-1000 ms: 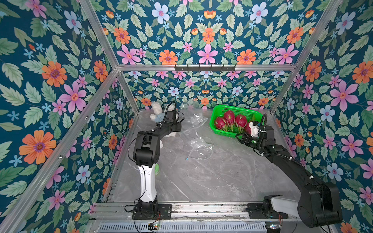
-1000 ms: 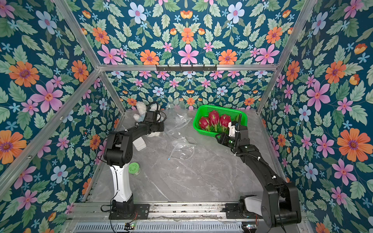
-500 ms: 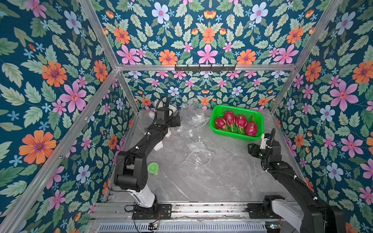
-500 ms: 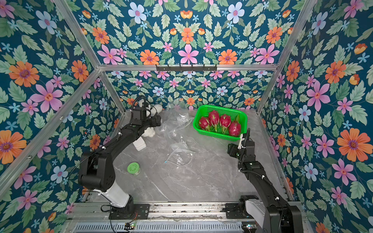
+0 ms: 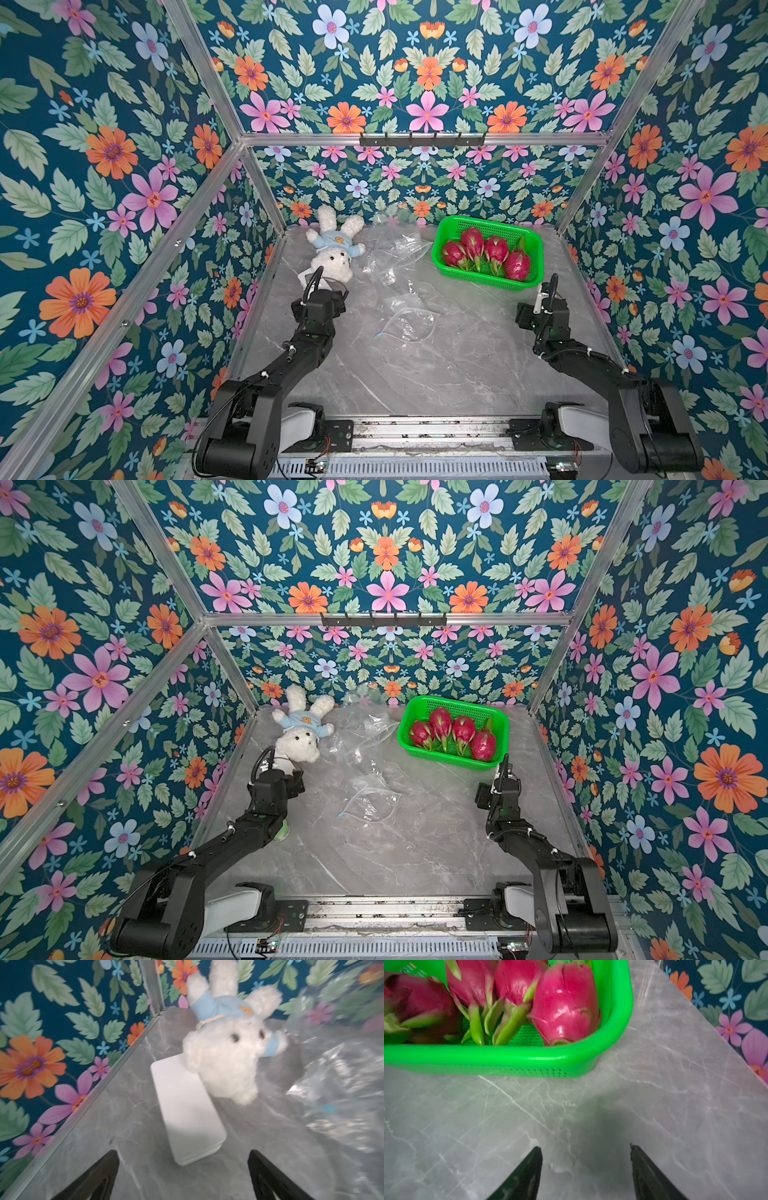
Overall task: Open the zip-top bag and take out the dragon fruit
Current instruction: Reset both arms
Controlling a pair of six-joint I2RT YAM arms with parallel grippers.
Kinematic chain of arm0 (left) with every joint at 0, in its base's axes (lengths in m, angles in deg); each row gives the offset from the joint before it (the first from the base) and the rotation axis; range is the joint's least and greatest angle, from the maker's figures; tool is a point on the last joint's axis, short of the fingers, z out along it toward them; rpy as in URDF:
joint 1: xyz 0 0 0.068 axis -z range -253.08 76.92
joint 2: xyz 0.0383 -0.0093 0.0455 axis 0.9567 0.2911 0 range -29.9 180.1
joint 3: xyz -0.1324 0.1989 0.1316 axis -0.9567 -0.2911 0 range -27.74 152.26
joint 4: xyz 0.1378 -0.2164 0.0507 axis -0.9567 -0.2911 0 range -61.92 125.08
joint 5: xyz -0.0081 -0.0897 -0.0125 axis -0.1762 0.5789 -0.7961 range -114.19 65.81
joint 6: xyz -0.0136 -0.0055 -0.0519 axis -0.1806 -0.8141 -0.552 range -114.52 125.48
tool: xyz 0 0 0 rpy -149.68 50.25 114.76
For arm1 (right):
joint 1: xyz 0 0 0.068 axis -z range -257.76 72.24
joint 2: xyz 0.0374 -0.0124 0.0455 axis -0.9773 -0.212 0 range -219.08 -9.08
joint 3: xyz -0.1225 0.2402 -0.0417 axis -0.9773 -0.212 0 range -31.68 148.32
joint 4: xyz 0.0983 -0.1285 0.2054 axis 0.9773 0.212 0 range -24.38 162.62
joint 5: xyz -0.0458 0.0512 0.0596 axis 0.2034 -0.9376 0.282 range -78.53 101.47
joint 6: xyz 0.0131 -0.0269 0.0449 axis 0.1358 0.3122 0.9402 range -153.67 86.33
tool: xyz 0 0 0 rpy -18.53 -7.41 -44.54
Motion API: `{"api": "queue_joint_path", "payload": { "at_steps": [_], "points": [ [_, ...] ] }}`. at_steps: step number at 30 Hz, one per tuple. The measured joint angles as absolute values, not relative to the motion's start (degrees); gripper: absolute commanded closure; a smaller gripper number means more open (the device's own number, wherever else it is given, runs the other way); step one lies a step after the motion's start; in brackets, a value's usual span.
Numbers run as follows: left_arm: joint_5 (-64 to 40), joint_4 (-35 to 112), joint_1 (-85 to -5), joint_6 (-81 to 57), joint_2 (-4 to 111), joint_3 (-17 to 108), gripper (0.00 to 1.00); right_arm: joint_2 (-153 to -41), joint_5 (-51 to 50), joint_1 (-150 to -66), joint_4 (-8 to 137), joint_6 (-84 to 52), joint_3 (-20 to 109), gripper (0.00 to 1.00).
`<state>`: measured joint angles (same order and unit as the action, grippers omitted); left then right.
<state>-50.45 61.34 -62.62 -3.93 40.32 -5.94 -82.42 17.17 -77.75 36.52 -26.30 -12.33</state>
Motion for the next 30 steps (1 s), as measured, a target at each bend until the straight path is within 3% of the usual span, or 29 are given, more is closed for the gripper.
{"api": "queue_joint_path", "payload": {
  "at_steps": [6, 13, 14, 15, 30],
  "points": [
    [-53.95, 80.38, -65.20, 0.40, 50.70, -10.24, 0.01, -89.63, 15.42, -77.36, 25.76, -28.94, -11.98, 0.31],
    [-47.72, 96.42, -67.32, 3.09, 59.03, -11.51, 0.01, -92.21, 13.06, -76.96, 17.81, -29.82, -14.27, 0.29],
    [-46.36, 99.83, -67.40, 3.44, 59.97, -12.80, 0.01, -92.04, 13.03, -76.96, 17.83, -29.82, -14.23, 0.02],
    [-45.31, 104.18, -67.47, 4.36, 62.13, -14.27, 0.01, -92.06, 12.93, -76.94, 17.52, -29.77, -14.18, 0.01],
    [-39.32, 105.78, -68.17, 5.62, 62.17, -12.82, 0.01, -92.30, 12.44, -76.94, 15.53, -30.34, -14.38, 0.01]
  ]
}}
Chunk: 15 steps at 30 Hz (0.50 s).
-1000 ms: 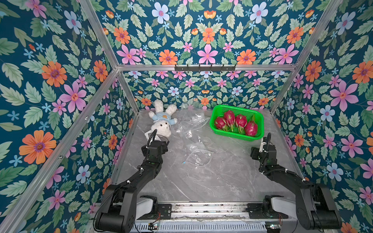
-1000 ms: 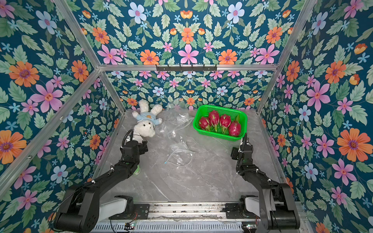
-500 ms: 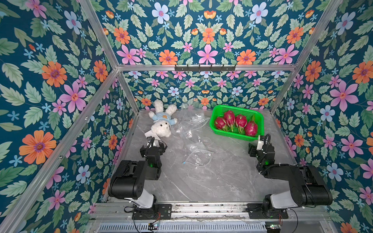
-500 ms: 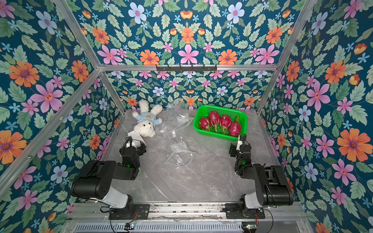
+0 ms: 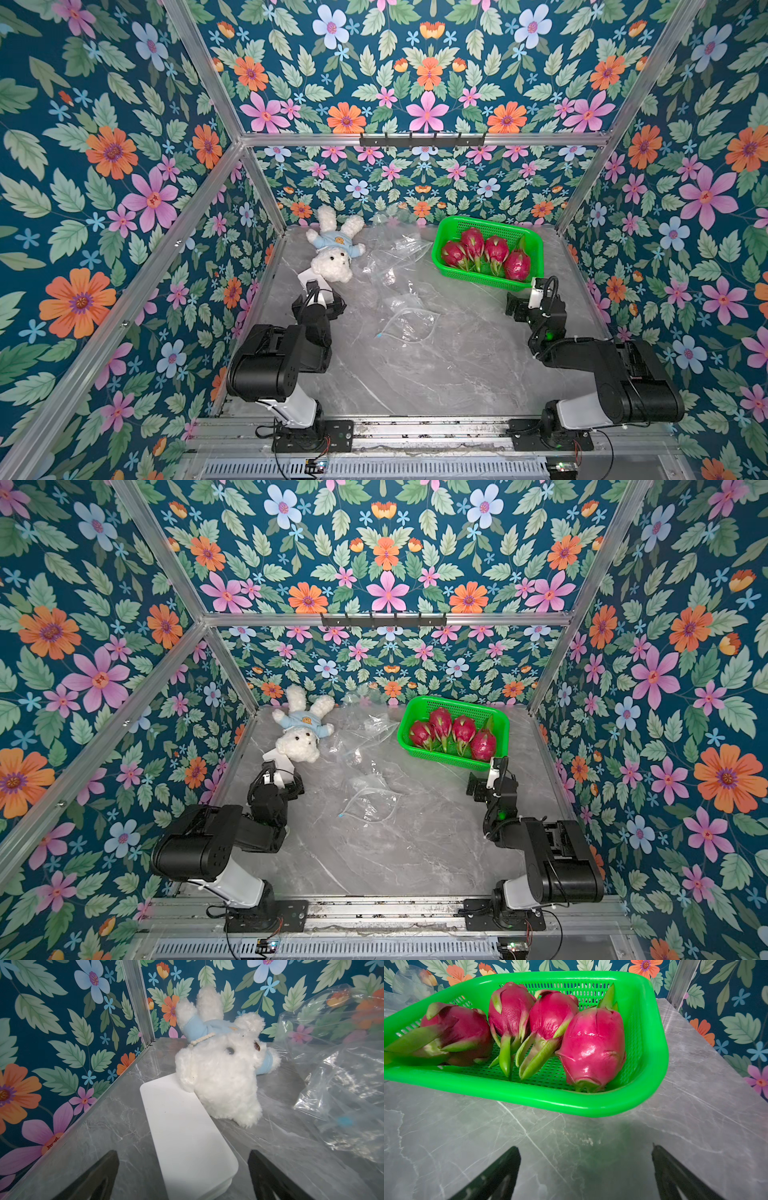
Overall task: Open the zip-top bag and take out the dragon fruit
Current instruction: Reset both arms
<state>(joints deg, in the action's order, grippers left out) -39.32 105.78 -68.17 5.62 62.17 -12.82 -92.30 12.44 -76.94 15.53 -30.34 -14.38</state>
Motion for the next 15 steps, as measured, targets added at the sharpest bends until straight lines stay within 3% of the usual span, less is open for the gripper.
{"api": "queue_joint_path", "payload": {
  "at_steps": [15],
  "points": [
    [-37.07, 104.44, -69.65, 5.38, 62.09, -11.75, 0.01, -92.30, 12.42, -76.94, 15.42, -30.34, -14.38, 0.01]
  ]
}}
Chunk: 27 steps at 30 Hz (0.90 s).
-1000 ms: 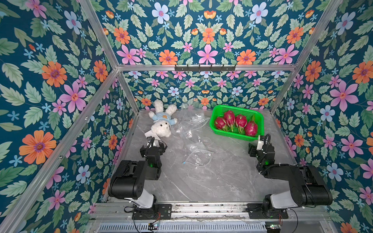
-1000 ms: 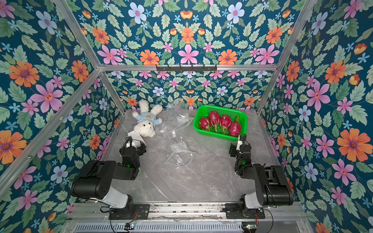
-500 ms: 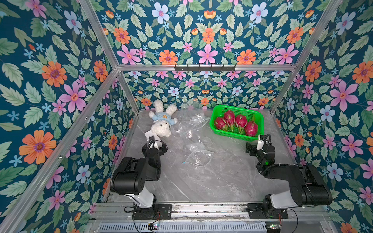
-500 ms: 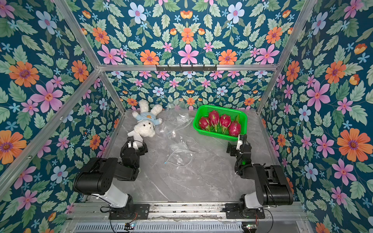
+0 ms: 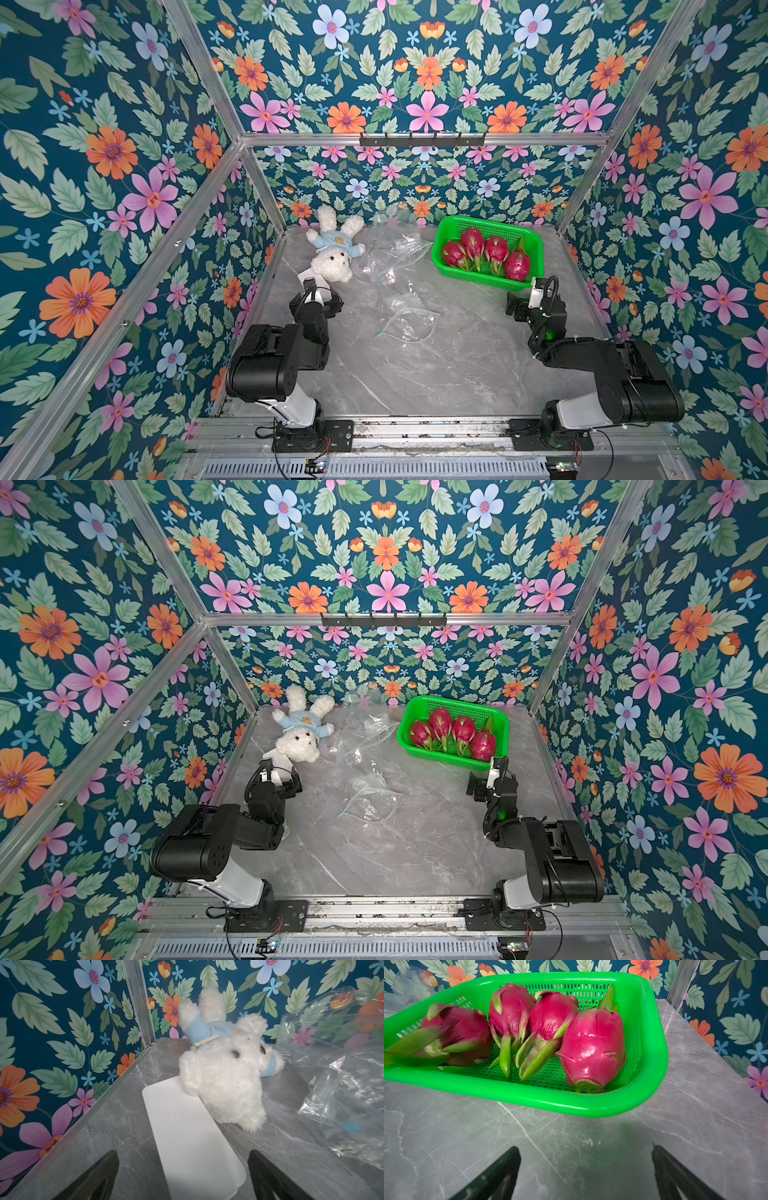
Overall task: Open the zip-top bag and take out the dragon fruit
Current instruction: Reset both arms
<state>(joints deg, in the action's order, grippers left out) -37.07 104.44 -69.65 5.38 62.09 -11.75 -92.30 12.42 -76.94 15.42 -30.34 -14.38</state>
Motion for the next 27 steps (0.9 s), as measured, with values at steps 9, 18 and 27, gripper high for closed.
{"api": "queue_joint_path", "payload": {
  "at_steps": [9, 18, 27],
  "points": [
    [-35.91, 104.22, -70.33, 4.73, 62.07, -11.55, 0.95, -92.30, 12.42, -76.94, 15.42, -30.34, -14.38, 0.01],
    [-34.93, 104.20, -70.29, 4.51, 62.07, -11.55, 0.03, -92.30, 12.42, -76.94, 15.42, -30.34, -14.38, 0.01],
    [-34.93, 104.20, -70.29, 4.42, 62.04, -11.58, 0.01, -92.30, 12.42, -76.94, 15.42, -30.34, -14.38, 0.01]
  ]
}}
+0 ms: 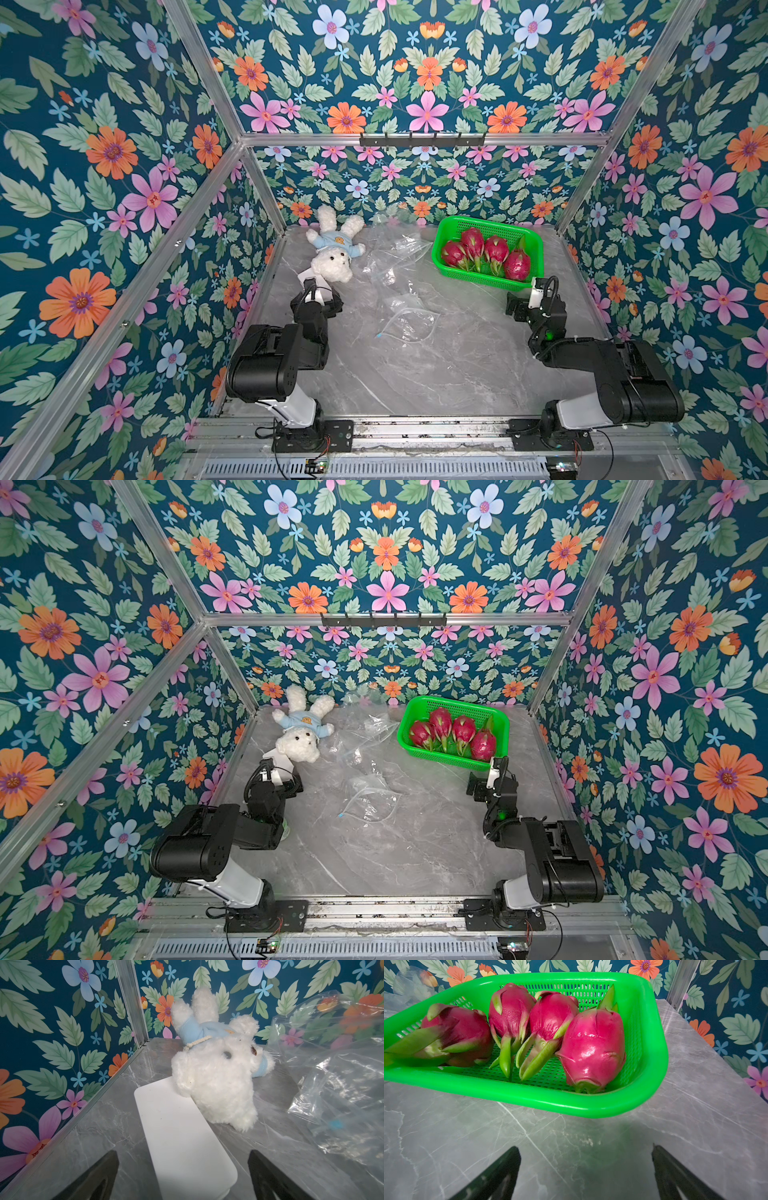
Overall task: Open the zip-top bag and take out the dragon fruit
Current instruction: Reset both arms
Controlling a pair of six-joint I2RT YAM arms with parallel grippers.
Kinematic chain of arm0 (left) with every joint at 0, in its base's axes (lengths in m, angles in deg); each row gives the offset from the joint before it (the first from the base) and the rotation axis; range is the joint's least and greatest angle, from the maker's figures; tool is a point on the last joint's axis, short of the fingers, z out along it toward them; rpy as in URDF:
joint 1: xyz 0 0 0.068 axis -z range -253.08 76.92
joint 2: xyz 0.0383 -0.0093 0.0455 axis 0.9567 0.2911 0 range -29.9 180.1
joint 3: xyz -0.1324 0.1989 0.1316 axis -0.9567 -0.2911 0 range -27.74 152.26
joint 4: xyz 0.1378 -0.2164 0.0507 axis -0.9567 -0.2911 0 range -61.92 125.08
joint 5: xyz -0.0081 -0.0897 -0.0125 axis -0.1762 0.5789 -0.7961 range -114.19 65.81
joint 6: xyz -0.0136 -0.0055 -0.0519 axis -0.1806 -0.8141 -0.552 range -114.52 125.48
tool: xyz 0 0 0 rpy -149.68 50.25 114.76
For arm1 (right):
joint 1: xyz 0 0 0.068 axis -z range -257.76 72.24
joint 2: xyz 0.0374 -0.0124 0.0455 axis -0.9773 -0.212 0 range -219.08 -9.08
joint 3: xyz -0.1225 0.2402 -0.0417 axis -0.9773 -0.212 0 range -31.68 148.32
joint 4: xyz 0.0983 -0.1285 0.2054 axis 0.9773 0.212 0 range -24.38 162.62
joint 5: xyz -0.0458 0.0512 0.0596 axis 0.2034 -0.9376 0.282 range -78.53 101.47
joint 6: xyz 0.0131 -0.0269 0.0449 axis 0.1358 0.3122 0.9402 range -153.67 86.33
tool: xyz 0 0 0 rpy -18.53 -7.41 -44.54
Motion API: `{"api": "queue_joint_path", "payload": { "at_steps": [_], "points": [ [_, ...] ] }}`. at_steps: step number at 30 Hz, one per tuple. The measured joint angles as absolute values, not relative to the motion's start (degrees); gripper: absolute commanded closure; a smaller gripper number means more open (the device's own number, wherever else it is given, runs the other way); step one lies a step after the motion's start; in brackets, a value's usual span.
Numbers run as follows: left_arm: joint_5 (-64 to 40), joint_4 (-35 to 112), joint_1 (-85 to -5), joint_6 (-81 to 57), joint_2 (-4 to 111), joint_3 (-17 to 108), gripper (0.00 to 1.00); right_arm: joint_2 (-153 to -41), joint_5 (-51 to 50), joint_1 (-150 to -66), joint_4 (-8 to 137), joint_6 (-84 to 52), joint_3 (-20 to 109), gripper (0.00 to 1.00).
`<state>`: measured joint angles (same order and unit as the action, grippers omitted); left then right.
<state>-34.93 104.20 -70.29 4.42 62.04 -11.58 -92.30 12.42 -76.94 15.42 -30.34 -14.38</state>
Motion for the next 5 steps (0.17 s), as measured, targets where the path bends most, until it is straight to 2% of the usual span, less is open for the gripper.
{"api": "queue_joint_path", "payload": {
  "at_steps": [5],
  "points": [
    [-34.89, 104.20, -70.31, 4.40, 62.04, -11.55, 0.01, -92.30, 12.42, -76.94, 15.42, -30.36, -14.38, 0.01]
  ]
}}
